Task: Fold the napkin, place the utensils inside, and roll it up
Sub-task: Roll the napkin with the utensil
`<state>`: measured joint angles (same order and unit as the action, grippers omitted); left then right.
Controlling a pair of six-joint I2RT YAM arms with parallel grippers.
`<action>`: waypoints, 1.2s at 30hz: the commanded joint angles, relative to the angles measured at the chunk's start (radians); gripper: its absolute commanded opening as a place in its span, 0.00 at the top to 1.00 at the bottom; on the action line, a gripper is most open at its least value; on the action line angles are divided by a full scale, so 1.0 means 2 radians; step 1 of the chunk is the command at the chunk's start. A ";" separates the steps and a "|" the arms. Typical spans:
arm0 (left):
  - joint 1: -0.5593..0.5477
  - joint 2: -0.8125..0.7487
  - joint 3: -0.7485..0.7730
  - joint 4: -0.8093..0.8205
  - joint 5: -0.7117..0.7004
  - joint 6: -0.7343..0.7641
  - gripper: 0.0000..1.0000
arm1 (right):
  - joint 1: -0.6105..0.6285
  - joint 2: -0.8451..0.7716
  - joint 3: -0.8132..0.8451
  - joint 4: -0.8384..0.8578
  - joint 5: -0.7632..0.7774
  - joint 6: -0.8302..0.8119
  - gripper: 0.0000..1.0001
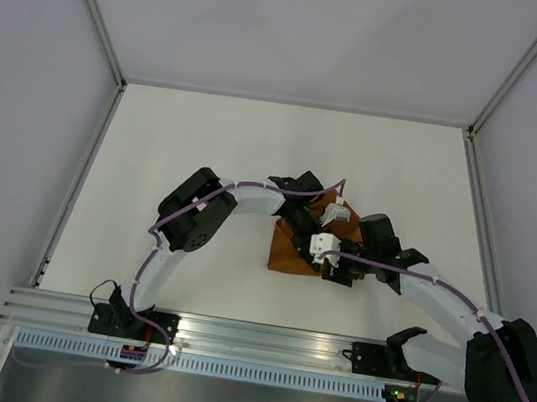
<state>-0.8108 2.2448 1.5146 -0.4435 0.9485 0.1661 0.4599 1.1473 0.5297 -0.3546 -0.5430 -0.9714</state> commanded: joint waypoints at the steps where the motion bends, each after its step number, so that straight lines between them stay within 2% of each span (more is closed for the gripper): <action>1: -0.001 0.031 0.017 -0.060 -0.043 -0.018 0.98 | 0.022 0.006 -0.003 0.050 0.059 0.014 0.35; 8: -0.001 0.063 0.065 -0.109 -0.057 -0.030 0.98 | 0.063 0.038 -0.012 0.055 0.088 0.013 0.36; 14: 0.000 0.069 0.079 -0.113 -0.066 -0.040 0.98 | 0.064 0.048 -0.026 0.057 0.102 0.010 0.41; 16: 0.001 0.071 0.085 -0.113 -0.069 -0.048 0.95 | 0.064 0.051 -0.026 0.058 0.104 0.015 0.50; 17: 0.003 0.071 0.087 -0.114 -0.071 -0.052 0.90 | 0.064 0.053 -0.026 0.056 0.104 0.016 0.56; 18: 0.004 0.071 0.093 -0.114 -0.076 -0.061 0.88 | 0.064 0.054 -0.025 0.056 0.104 0.021 0.65; 19: 0.005 0.070 0.096 -0.113 -0.072 -0.065 0.87 | 0.064 0.055 -0.025 0.055 0.104 0.023 0.68; 20: 0.007 0.069 0.098 -0.114 -0.067 -0.068 0.80 | 0.064 0.056 -0.026 0.055 0.104 0.024 0.70; 23: 0.012 0.060 0.102 -0.100 -0.063 -0.094 0.76 | 0.062 0.058 -0.026 0.052 0.099 0.028 0.78; 30: 0.029 0.007 0.058 0.008 -0.045 -0.192 0.71 | 0.031 0.081 0.005 0.010 0.052 0.018 0.82; 36: 0.046 -0.044 -0.005 0.132 -0.026 -0.272 0.70 | -0.023 0.144 0.072 -0.080 -0.015 -0.024 0.83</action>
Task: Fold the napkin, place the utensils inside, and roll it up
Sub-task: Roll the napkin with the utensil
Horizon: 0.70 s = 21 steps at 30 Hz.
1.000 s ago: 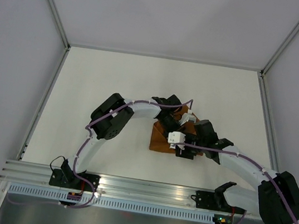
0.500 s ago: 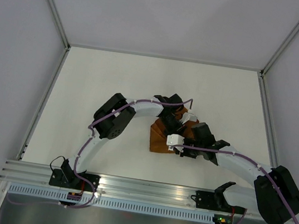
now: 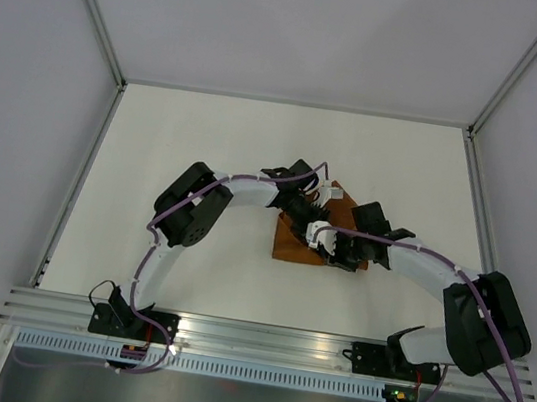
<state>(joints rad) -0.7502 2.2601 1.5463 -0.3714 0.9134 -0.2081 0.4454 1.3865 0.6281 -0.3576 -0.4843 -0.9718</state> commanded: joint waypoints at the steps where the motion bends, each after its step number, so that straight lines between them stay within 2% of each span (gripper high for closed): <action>1: 0.020 -0.058 -0.030 0.112 -0.009 -0.095 0.70 | -0.024 0.042 0.039 -0.099 -0.053 -0.029 0.83; 7: 0.035 -0.115 -0.094 0.226 -0.038 -0.155 0.69 | -0.049 0.119 0.103 -0.182 -0.096 -0.072 0.83; 11: 0.046 -0.168 -0.176 0.310 -0.105 -0.187 0.71 | -0.066 0.163 0.141 -0.221 -0.118 -0.089 0.83; 18: 0.048 -0.278 -0.311 0.428 -0.252 -0.154 0.74 | -0.089 0.255 0.215 -0.293 -0.142 -0.118 0.82; 21: 0.047 -0.321 -0.367 0.471 -0.306 -0.139 0.80 | -0.095 0.282 0.236 -0.311 -0.147 -0.122 0.82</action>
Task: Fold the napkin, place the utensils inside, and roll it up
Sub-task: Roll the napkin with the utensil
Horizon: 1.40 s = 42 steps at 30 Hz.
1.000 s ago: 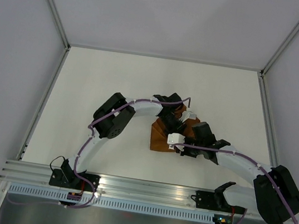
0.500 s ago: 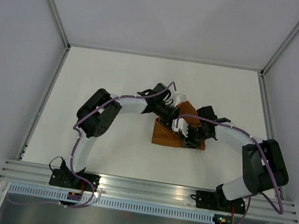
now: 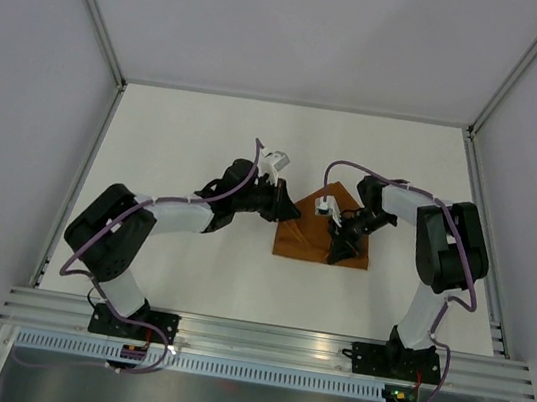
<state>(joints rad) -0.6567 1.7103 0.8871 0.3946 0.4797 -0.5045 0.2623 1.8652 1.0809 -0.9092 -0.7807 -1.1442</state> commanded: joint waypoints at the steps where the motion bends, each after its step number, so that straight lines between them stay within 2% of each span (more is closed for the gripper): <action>1: -0.001 -0.054 -0.046 0.094 -0.098 0.014 0.81 | -0.005 0.051 0.014 -0.043 0.001 -0.037 0.82; 3: -0.003 -0.078 -0.075 0.122 -0.117 0.027 0.80 | -0.009 0.070 0.030 -0.049 -0.003 -0.036 0.82; 6: -0.015 -0.110 -0.104 0.152 -0.135 0.062 0.74 | -0.014 0.094 0.054 -0.068 -0.007 -0.038 0.82; 7: -0.031 -0.116 -0.109 0.151 -0.143 0.080 0.65 | -0.016 0.100 0.059 -0.078 -0.008 -0.038 0.82; 8: -0.042 -0.122 -0.109 0.146 -0.161 0.124 0.60 | -0.017 0.104 0.064 -0.083 -0.010 -0.040 0.83; 11: -0.083 -0.129 -0.094 0.109 -0.184 0.213 0.58 | -0.024 0.120 0.081 -0.100 -0.015 -0.043 0.82; 12: -0.094 -0.127 -0.088 0.085 -0.191 0.239 0.58 | -0.027 0.127 0.089 -0.103 -0.017 -0.045 0.82; 13: -0.118 -0.118 -0.078 0.074 -0.200 0.297 0.58 | -0.028 0.130 0.093 -0.111 -0.018 -0.045 0.82; 16: -0.149 -0.094 -0.064 0.044 -0.232 0.376 0.54 | -0.032 0.142 0.105 -0.121 -0.022 -0.046 0.82; 25: -0.215 -0.018 -0.042 -0.014 -0.237 0.515 0.48 | -0.040 0.159 0.124 -0.134 -0.025 -0.045 0.82; 34: -0.246 0.037 -0.039 0.026 -0.261 0.576 0.41 | -0.041 0.166 0.130 -0.141 -0.026 -0.045 0.82; 42: -0.248 0.069 -0.052 0.101 -0.307 0.626 0.40 | -0.042 0.171 0.134 -0.144 -0.027 -0.046 0.82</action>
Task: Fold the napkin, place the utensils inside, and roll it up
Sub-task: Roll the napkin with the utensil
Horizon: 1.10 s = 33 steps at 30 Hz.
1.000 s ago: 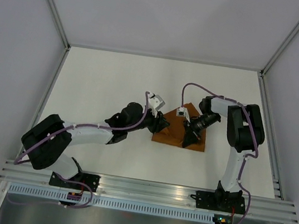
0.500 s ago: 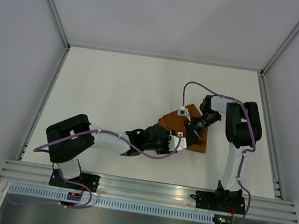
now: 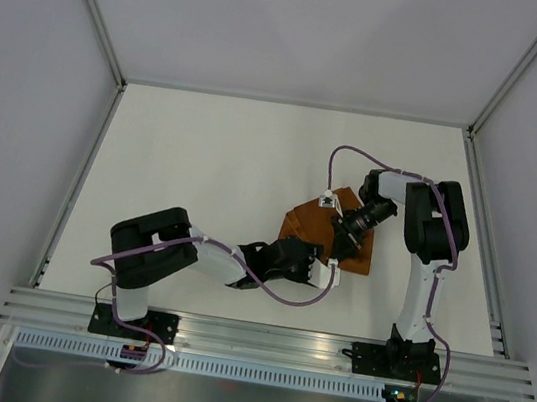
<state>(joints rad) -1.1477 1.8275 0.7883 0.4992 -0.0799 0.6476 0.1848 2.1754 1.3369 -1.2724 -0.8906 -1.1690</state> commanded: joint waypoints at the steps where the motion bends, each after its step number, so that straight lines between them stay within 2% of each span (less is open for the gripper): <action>1: -0.003 0.010 -0.005 0.052 -0.026 0.053 0.40 | -0.003 0.016 0.007 0.037 0.028 -0.033 0.82; 5: -0.003 0.019 -0.003 0.030 -0.016 0.064 0.40 | -0.004 0.019 0.010 0.035 0.028 -0.033 0.82; 10: -0.004 0.030 0.018 -0.039 0.021 0.058 0.40 | -0.004 0.021 0.012 0.033 0.028 -0.031 0.82; 16: -0.004 0.047 0.049 -0.098 0.038 0.056 0.49 | -0.005 0.021 0.013 0.032 0.027 -0.032 0.82; 22: -0.004 0.063 0.081 -0.148 0.057 0.049 0.63 | -0.007 0.021 0.013 0.030 0.027 -0.033 0.82; 25: -0.004 0.068 0.097 -0.175 0.064 0.041 0.76 | -0.007 0.020 0.013 0.033 0.026 -0.033 0.82; 26: -0.004 0.068 0.105 -0.189 0.066 0.035 0.84 | -0.007 0.018 0.013 0.035 0.026 -0.031 0.82; 29: -0.004 0.071 0.122 -0.208 0.076 0.021 0.93 | -0.007 0.006 0.007 0.056 0.029 -0.012 0.76; 30: -0.003 0.072 0.127 -0.221 0.081 0.018 0.94 | -0.007 0.003 0.004 0.062 0.030 -0.006 0.70; 33: -0.003 0.076 0.143 -0.243 0.085 0.005 0.98 | -0.008 -0.018 0.005 0.079 0.035 0.015 0.60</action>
<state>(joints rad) -1.1465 1.9301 1.0477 0.1600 0.0097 0.7200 0.1734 2.1788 1.3468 -1.2945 -0.8845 -1.1263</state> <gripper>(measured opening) 0.089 0.375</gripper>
